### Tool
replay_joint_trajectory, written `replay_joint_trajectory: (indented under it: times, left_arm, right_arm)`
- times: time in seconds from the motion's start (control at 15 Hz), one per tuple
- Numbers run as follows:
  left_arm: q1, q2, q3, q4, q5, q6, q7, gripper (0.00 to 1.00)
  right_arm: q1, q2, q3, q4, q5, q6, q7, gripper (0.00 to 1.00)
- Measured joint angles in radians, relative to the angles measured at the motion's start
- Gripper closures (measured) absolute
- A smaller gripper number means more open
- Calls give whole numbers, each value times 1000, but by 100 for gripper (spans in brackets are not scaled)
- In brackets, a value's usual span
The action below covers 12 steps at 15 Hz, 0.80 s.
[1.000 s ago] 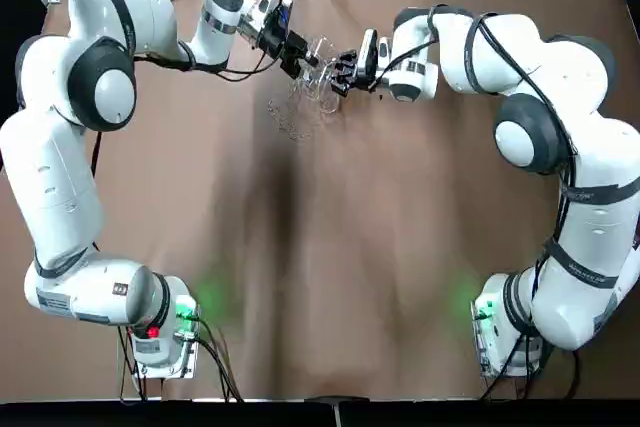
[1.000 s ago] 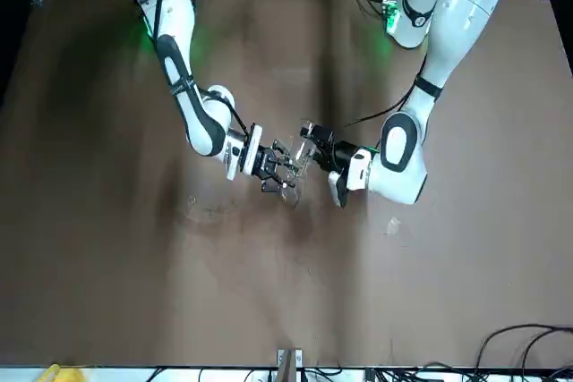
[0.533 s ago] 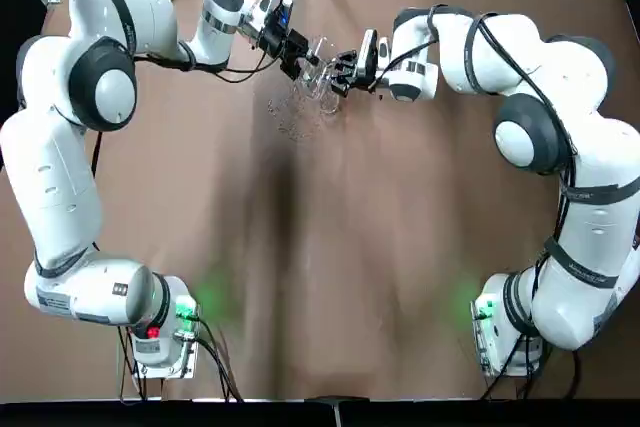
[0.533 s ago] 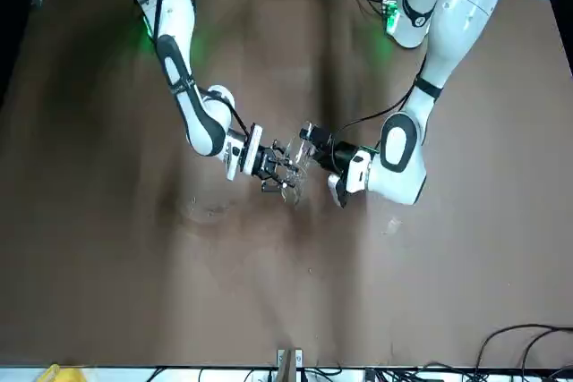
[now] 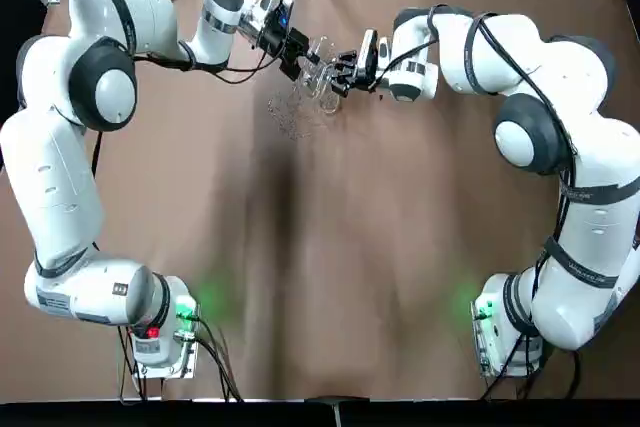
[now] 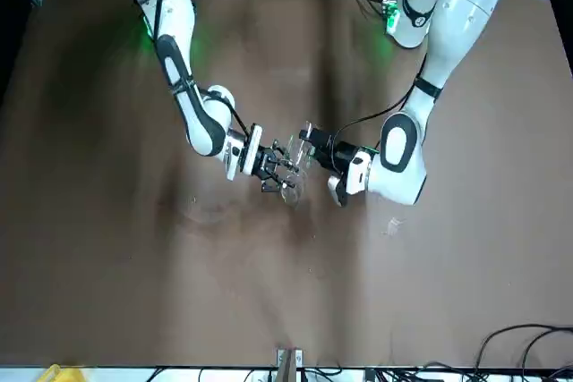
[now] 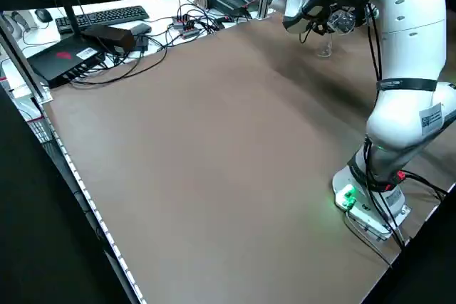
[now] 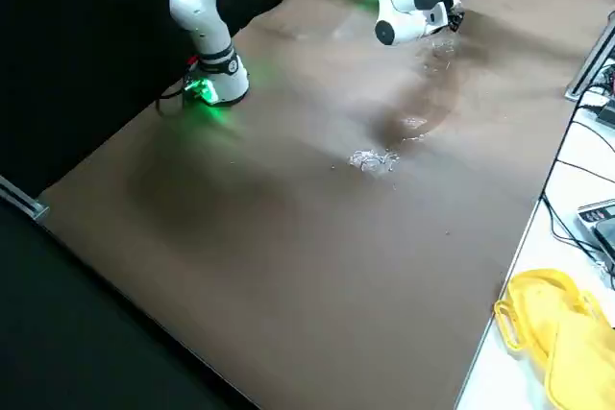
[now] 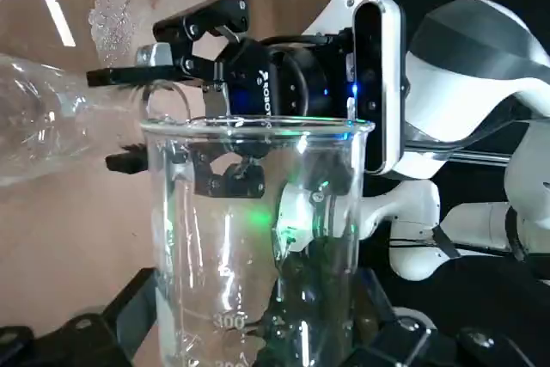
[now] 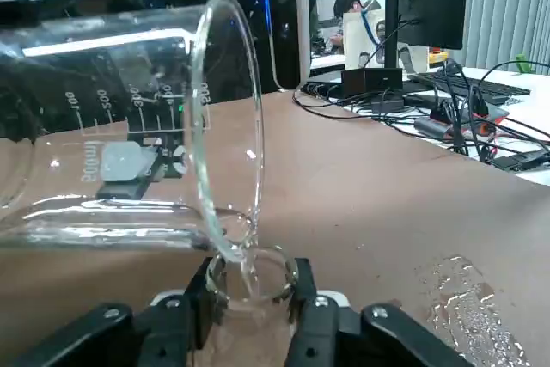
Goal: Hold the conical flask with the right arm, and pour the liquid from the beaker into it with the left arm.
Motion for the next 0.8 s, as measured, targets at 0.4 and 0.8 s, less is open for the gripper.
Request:
replay_joint_trajectory:
  times: [0.4, 0.8]
  left_arm:
    - [-14, 0, 0, 15, 0, 0, -41, 4]
    - [-20, 0, 0, 17, 0, 0, -63, 4]
  right_arm:
    - [0, 0, 0, 0, 0, 1, 0, 61]
    - [0, 0, 0, 0, 0, 1, 0, 61]
